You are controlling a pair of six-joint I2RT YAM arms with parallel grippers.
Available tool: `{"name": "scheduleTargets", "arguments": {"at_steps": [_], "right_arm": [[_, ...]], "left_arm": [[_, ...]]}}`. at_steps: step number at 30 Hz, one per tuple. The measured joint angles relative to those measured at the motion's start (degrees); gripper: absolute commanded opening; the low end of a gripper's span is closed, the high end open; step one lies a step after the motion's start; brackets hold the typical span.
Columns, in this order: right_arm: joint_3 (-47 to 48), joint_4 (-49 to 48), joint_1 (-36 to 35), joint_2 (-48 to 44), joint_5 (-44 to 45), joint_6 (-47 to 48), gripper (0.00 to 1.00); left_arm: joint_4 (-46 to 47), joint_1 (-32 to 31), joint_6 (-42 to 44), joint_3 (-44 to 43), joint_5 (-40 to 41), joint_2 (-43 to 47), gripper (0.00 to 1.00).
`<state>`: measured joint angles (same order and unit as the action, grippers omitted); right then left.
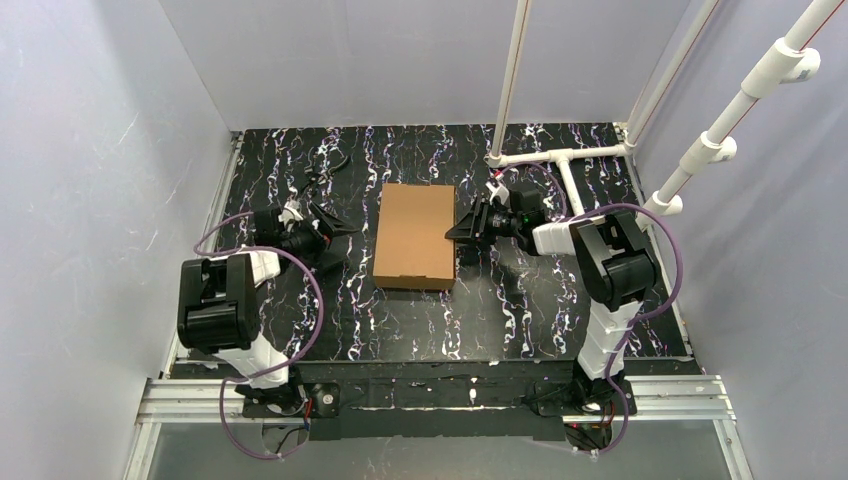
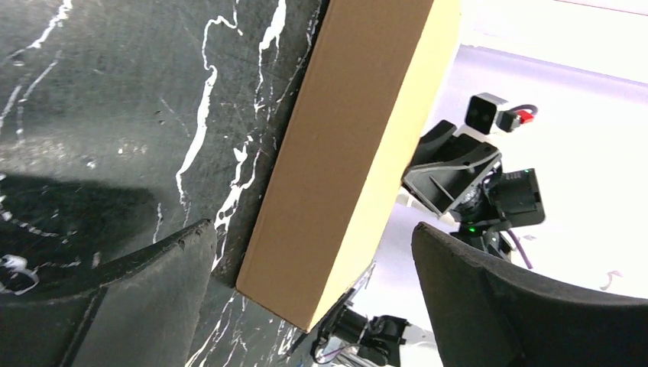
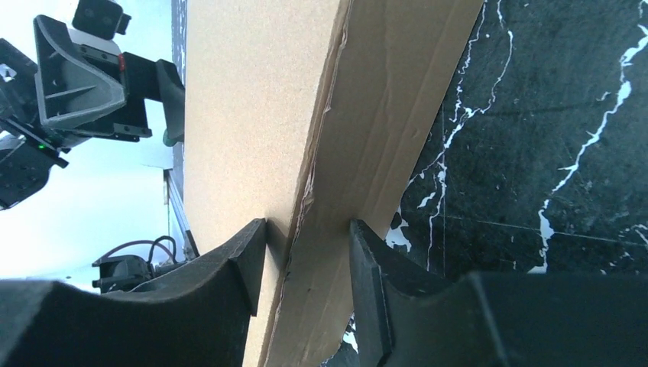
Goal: Fold the paper box
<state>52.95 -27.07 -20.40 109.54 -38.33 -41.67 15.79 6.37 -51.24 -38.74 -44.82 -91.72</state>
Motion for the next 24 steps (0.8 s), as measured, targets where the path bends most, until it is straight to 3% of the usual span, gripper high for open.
{"name": "scheduleTargets", "arguments": {"at_steps": [4,13,20,24], "right_arm": [[-0.52,-0.92,0.72,0.04,-1.01,-0.9,0.35],[-1.29,-2.95,1.49,0.48,-2.64,-2.01,0.32],[-0.92,-2.43,1.84,0.48,-2.86,-1.18,0.32],[-0.52,-1.81,2.32,0.5,-2.97,-0.59,0.32]], "left_arm": [[4.46,-0.66,-2.78,1.07,-2.16,-1.92,0.98],[8.0,-6.97,-5.62,1.68,-1.77,-5.55,0.98],[10.8,-12.85,-7.45,1.11,-1.25,-7.87,0.83],[10.23,-14.21,-7.54,0.52,-0.55,-7.91,0.82]]}}
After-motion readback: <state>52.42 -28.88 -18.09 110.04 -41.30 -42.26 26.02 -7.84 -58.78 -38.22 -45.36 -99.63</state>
